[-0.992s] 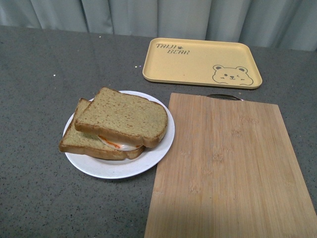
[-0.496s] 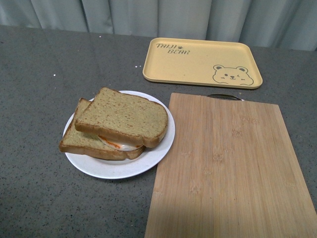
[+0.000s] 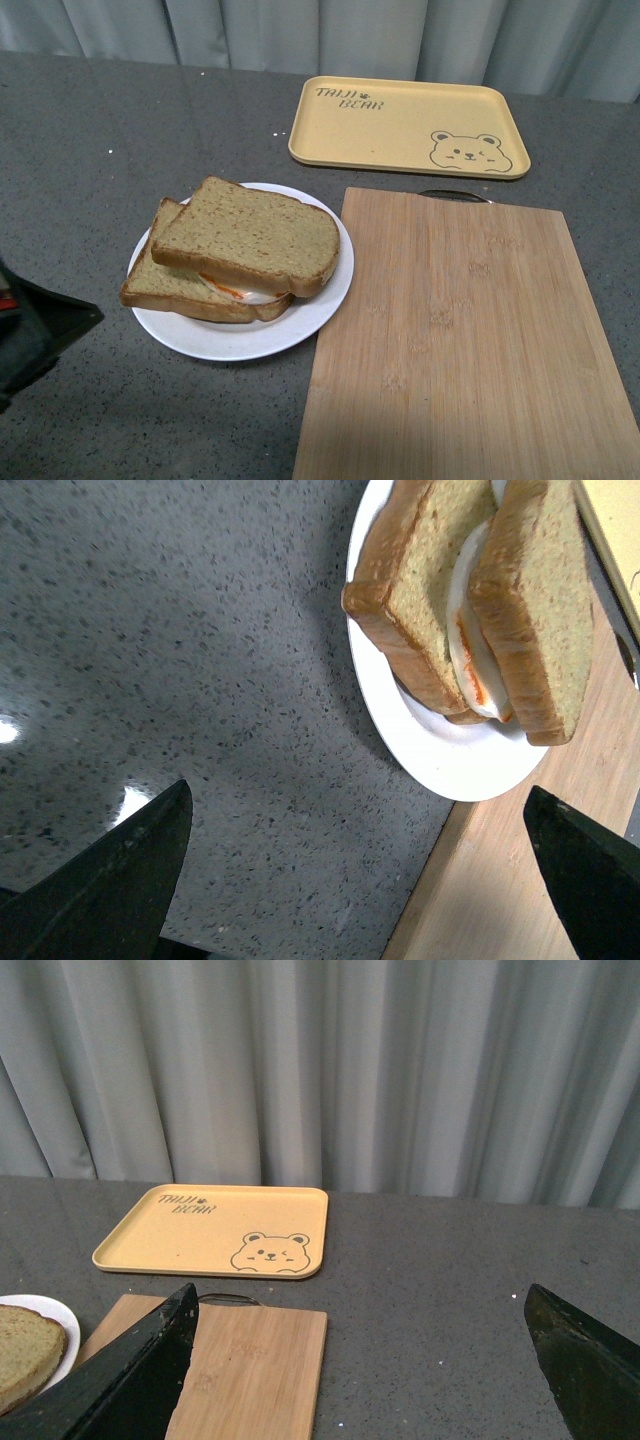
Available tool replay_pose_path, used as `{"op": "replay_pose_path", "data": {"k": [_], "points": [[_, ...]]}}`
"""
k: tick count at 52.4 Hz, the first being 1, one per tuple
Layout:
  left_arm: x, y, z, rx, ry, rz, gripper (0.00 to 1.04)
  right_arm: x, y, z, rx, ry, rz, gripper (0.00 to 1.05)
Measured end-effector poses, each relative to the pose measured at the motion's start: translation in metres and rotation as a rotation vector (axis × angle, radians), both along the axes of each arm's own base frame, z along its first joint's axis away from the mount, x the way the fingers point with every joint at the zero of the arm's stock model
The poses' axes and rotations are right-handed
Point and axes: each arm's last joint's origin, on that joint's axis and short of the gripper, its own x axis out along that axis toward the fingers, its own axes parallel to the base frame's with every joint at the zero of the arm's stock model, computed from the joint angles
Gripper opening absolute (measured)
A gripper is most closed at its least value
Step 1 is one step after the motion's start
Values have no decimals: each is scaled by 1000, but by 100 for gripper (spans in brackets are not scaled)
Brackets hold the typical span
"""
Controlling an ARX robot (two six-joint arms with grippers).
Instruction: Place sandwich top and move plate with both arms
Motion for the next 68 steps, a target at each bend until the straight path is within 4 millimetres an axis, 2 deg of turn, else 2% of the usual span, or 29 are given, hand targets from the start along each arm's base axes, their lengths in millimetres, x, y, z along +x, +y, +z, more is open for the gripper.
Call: {"op": "replay_pose_path", "data": {"k": [27,41,44,52,68], "points": [[43,-33,-29,-55,92,3,98,0,0,0,0,0,0,95],[53,-44,-37,-81,122,12,98,0,0,0,0,0,0,95],[54,-47,-39,-85,132,12,89,0,0,0,0,0,0,95],[62,-53,-46,-98,157,23,55,0,0,0,0,0,0,95],[73,-46,-50,-163,174,120,13,0,0,0,0,0,0,95]]}}
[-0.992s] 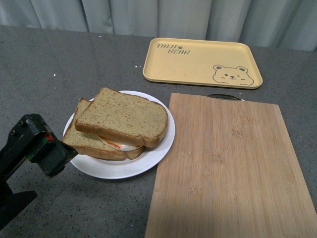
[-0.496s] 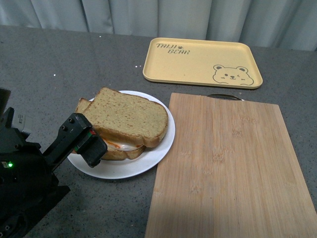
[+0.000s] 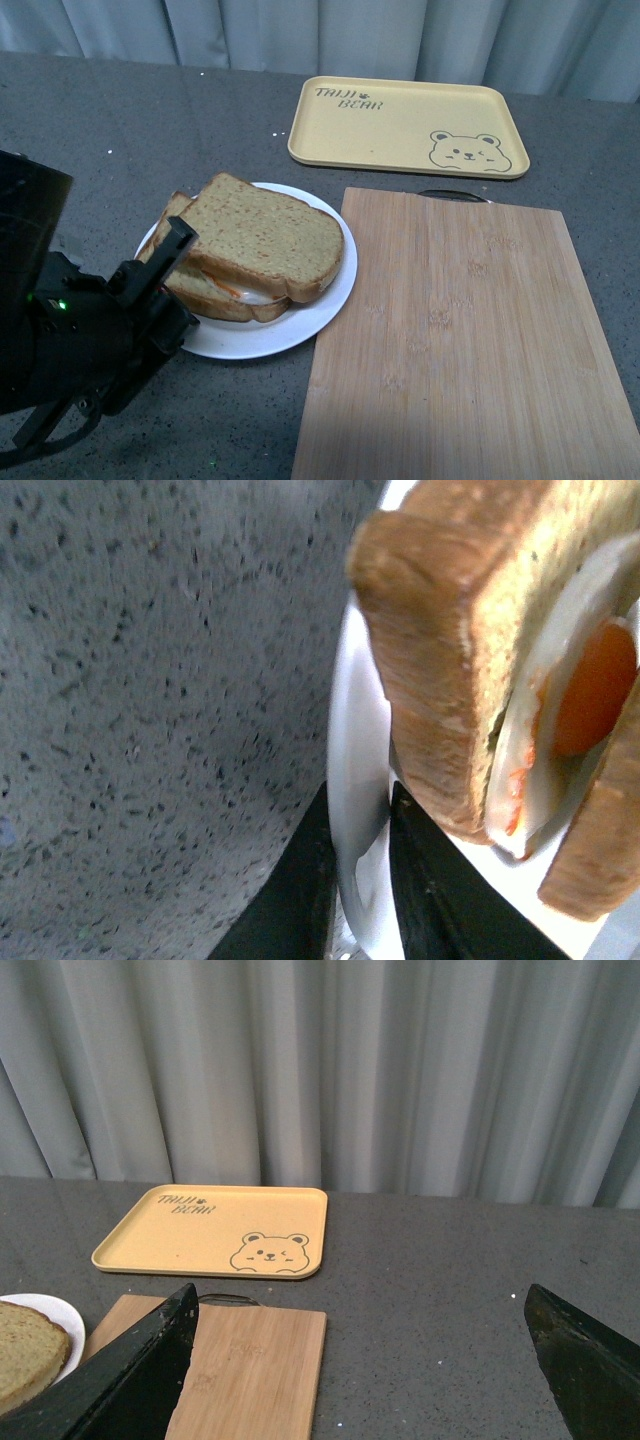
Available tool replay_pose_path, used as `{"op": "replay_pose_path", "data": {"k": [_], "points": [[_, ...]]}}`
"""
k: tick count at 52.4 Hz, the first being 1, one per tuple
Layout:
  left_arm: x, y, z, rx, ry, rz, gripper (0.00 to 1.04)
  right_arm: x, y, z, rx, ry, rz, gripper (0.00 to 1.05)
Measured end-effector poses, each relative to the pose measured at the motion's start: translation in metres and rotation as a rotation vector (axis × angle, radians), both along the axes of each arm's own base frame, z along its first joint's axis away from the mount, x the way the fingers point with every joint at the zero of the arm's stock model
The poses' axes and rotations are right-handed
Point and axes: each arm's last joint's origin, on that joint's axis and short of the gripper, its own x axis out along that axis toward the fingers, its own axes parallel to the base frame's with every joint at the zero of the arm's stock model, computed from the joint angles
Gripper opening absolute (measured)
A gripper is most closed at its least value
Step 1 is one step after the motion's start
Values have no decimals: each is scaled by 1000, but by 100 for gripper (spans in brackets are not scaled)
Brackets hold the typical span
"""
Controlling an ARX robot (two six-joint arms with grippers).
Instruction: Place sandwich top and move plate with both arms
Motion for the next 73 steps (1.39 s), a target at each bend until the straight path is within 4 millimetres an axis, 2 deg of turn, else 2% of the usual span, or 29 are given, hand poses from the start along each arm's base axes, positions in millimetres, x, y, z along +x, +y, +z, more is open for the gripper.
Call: {"op": "replay_pose_path", "data": {"k": [5,10,20,27,34,40,49,58,73], "points": [[3,6,4,-59,-21,38,5,0,0,0,0,0,0,95],[2,10,5,-104,-39,62,5,0,0,0,0,0,0,95],[-19,25,6,-231,-117,168,4,0,0,0,0,0,0,95],[-29,32,14,-311,-223,218,4,0,0,0,0,0,0,95],[-20,32,28,-384,-348,218,4,0,0,0,0,0,0,95],[-6,26,38,-406,-394,199,4,0,0,0,0,0,0,95],[32,1,50,-410,-426,168,4,0,0,0,0,0,0,95],[87,-45,52,-396,-420,125,4,0,0,0,0,0,0,95],[154,-101,41,-380,-396,66,4,0,0,0,0,0,0,95]]}}
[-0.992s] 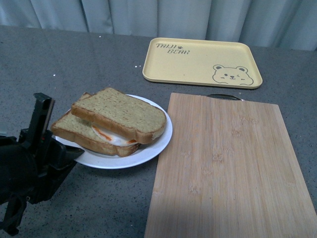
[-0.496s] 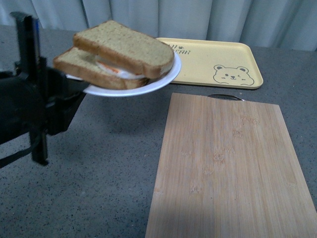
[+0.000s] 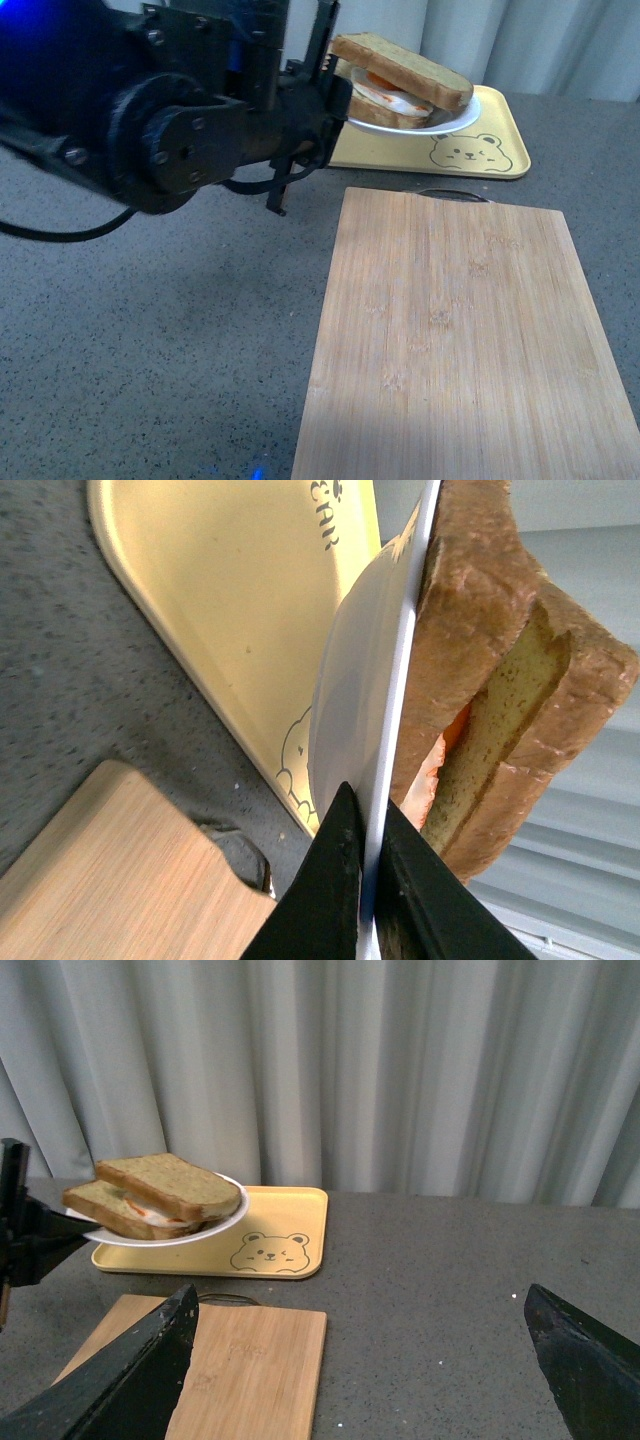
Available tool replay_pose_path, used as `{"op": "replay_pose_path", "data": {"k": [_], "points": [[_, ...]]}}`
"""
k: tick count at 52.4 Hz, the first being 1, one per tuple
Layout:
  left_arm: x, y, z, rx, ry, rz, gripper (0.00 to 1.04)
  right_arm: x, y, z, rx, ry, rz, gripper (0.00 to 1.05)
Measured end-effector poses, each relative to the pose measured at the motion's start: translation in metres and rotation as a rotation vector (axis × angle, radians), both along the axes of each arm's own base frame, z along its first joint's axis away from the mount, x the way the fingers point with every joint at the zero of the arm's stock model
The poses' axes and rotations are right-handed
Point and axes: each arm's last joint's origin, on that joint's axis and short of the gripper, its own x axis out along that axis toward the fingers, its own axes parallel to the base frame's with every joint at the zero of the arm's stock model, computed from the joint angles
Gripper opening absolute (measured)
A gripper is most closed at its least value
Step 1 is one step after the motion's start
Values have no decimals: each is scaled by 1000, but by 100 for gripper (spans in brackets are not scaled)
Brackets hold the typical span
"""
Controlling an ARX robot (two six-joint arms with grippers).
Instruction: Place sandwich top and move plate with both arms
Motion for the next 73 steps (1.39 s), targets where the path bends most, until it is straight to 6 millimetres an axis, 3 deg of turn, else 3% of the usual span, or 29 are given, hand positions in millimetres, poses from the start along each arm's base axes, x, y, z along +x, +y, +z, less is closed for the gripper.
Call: {"op": "replay_pose_path", "data": {"k": [17,34,45,54,66,69,73], "points": [[46,-41,-10,29,34,-4,4,0,0,0,0,0,0,95],[59,-53,-18,79,88,-5,4,0,0,0,0,0,0,95],[59,-51,-19,99,99,3,32,0,0,0,0,0,0,95],[50,-45,-11,179,108,-18,63,0,0,0,0,0,0,95],[21,-39,27,502,-50,-63,99,0,0,0,0,0,0,95],[13,-29,35,702,-296,77,88,0,0,0,0,0,1,95],[-9,-6,37,902,-462,137,75,0,0,0,0,0,0,95]]}}
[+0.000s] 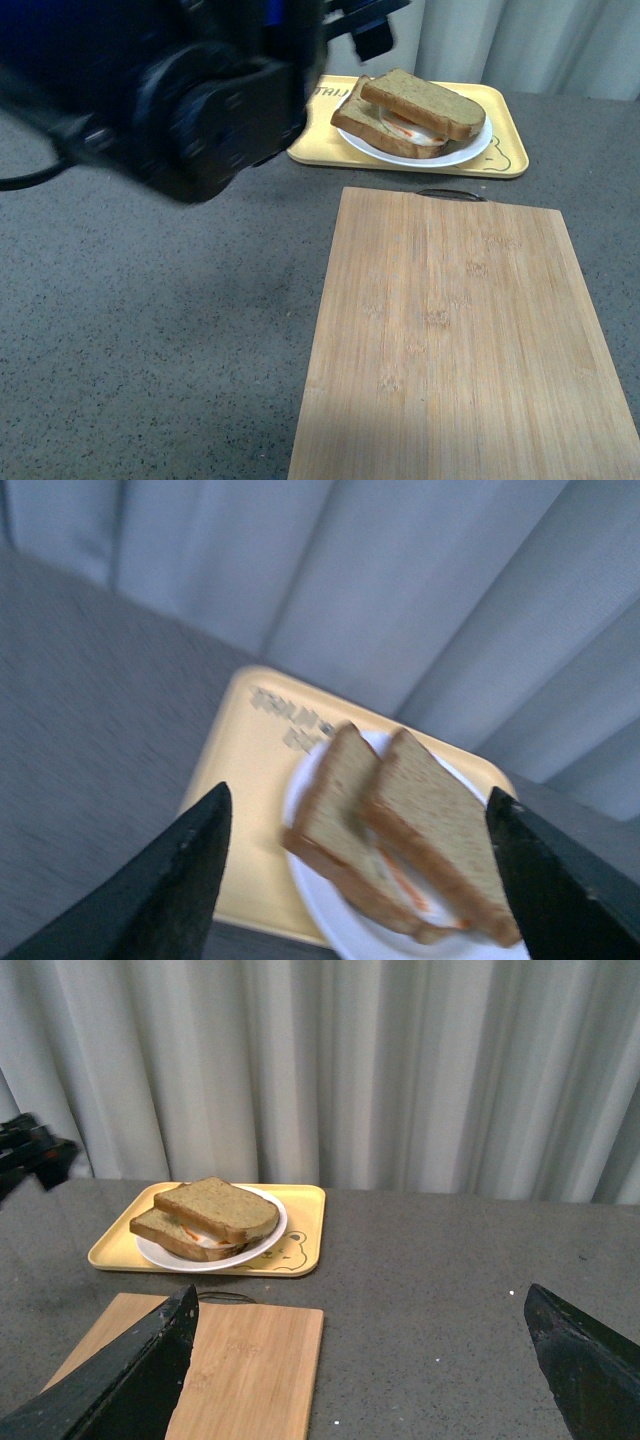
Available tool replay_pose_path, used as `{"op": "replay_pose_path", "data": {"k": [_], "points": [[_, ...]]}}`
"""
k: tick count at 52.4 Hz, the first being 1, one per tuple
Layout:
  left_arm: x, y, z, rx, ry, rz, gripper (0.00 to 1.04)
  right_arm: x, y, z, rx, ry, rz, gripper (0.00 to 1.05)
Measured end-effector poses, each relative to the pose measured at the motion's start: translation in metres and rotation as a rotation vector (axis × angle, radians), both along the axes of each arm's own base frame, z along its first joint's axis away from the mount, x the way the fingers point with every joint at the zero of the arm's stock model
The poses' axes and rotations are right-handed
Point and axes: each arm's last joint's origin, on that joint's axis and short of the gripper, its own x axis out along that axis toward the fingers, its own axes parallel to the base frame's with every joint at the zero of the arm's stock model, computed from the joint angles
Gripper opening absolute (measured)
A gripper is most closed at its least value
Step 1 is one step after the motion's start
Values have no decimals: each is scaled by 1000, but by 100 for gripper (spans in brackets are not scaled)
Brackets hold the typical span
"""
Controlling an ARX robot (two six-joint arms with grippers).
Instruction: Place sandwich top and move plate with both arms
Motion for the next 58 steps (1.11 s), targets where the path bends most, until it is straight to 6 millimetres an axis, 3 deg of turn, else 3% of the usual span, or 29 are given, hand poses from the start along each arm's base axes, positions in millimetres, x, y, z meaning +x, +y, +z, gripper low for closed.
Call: {"op": "replay_pose_path", "data": {"k": [5,11,20,35,50,58], "points": [[-26,37,6,185,-101,18,61,0,0,0,0,0,-1,95],[-73,93,21,327,-147,48,34,0,0,0,0,0,0,95],[-118,130,17,382,-102,40,4,0,0,0,0,0,0,95],[-179,168,33,393,-108,36,4,0,0,0,0,0,0,95],[-220,185,33,396,-106,33,4,0,0,0,0,0,0,95],[-231,193,33,395,-108,14,4,0,0,0,0,0,0,95]]}}
